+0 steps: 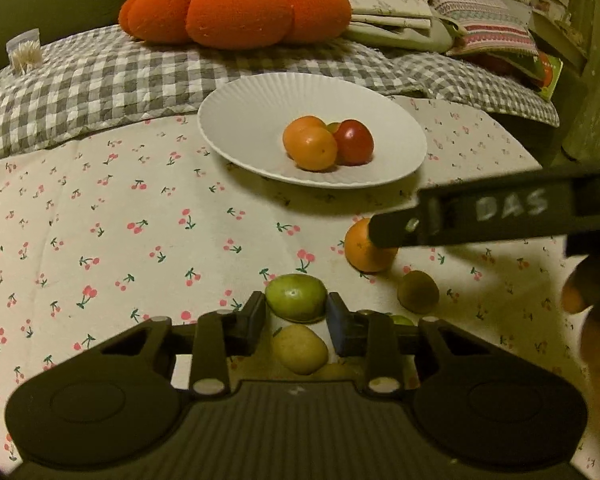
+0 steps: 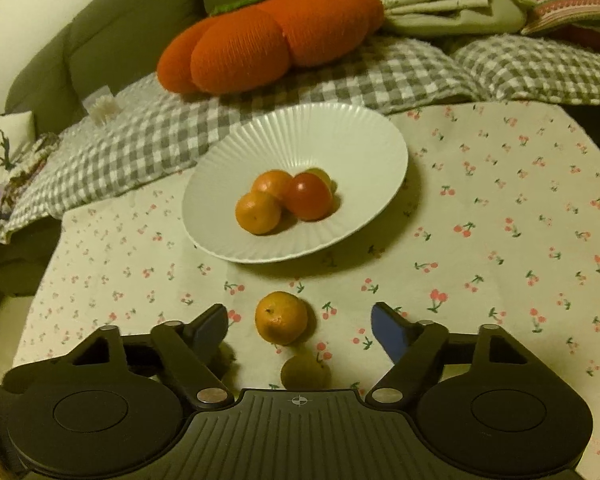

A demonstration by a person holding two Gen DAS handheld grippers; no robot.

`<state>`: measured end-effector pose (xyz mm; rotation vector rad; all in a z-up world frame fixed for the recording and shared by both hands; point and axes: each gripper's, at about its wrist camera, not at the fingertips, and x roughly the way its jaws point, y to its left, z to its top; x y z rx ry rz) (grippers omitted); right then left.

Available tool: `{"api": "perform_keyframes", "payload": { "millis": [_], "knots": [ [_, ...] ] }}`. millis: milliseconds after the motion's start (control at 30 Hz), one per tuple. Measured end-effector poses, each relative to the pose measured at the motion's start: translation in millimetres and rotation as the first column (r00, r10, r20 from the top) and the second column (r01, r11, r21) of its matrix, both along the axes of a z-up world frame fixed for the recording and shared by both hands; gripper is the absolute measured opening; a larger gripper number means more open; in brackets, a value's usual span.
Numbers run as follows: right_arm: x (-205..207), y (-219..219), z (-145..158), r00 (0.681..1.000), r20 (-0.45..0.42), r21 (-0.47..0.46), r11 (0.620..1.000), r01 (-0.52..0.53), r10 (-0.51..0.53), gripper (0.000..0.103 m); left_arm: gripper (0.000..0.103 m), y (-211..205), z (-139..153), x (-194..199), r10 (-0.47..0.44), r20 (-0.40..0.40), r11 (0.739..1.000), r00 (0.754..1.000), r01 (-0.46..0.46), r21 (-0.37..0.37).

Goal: Organize fruits
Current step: 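Grasp the green lime with the left gripper while the right gripper grasps a tangerine, then carry the lime and tangerine up toward the white plate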

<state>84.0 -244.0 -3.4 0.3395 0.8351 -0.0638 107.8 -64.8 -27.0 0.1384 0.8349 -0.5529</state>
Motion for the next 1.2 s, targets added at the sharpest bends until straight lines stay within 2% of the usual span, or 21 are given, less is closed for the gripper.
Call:
{"api": "perform_keyframes", "payload": {
  "millis": [100, 333, 467, 533, 600, 900, 1200],
  "knots": [
    [5.4, 2.4, -9.2, 1.000, -0.015, 0.007, 1.000, -0.006, 0.006, 0.068, 0.031, 1.8, 0.9, 1.1, 0.015, 0.004, 1.000, 1.000, -0.015, -0.001],
    [13.7, 12.5, -17.9, 0.999, -0.022, -0.027, 0.999, -0.037, 0.037, 0.062, 0.031, 14.5, 4.7, 5.1, 0.076, -0.022, 0.996, 0.997, -0.076, -0.037],
    [19.2, 15.6, -27.1, 0.998, -0.038, -0.044, 0.998, -0.045, 0.044, 0.047, 0.031, 17.4, 5.6, 8.0, 0.092, -0.027, 0.995, 0.995, -0.093, -0.045],
    [19.3, 18.0, -28.2, 0.998, -0.029, -0.059, 0.997, -0.052, 0.050, 0.043, 0.031, 18.6, 5.4, 9.2, 0.100, -0.032, 0.994, 0.994, -0.102, -0.049],
    [19.1, 19.6, -27.4, 0.998, -0.022, -0.052, 0.997, -0.062, 0.061, 0.032, 0.031, 19.4, 5.8, 9.8, 0.104, -0.033, 0.993, 0.994, -0.105, -0.054],
    [17.1, 22.4, -21.2, 0.998, -0.015, -0.063, 0.996, -0.067, 0.067, 0.032, 0.031, 21.9, 9.5, 6.7, 0.117, -0.028, 0.990, 0.993, -0.118, -0.076],
    [8.0, 20.0, 3.8, 0.997, 0.034, -0.041, 0.996, -0.075, 0.076, 0.032, 0.031, 27.7, 23.9, 8.3, 0.135, -0.016, 0.982, 0.991, -0.136, -0.130]
  ]
}}
